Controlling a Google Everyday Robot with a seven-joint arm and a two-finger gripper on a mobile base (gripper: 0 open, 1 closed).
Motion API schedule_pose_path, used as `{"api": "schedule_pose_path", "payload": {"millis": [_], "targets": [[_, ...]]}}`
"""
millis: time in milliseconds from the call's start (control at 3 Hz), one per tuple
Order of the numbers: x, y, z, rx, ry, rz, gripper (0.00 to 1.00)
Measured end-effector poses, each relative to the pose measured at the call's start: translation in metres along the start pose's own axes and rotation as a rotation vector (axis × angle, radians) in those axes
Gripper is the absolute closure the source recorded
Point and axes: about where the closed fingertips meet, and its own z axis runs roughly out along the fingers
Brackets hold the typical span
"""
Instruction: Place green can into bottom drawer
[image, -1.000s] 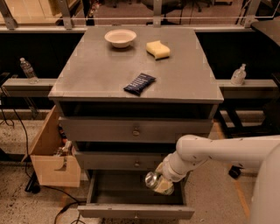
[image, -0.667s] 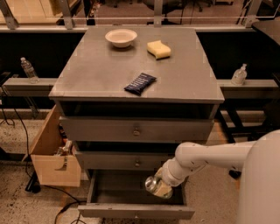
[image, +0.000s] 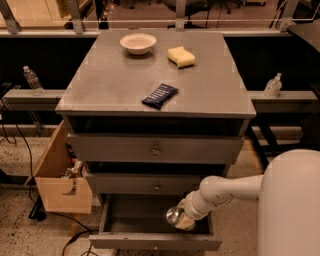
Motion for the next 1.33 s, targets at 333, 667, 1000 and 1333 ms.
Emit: {"api": "schedule_pose_path", "payload": {"millis": [333,667,1000,1333], "targets": [[0.009,-0.011,0.02,0.016,-0.013,-0.02,1.0],[0.015,-0.02,0.041,0.011,-0.025,-0.033,1.0],[0.022,-0.026,0.06,0.0,-0.024,-0.041,1.0],[0.028,-0.033,0.076,-0.011,-0.021,-0.051,1.0]]}}
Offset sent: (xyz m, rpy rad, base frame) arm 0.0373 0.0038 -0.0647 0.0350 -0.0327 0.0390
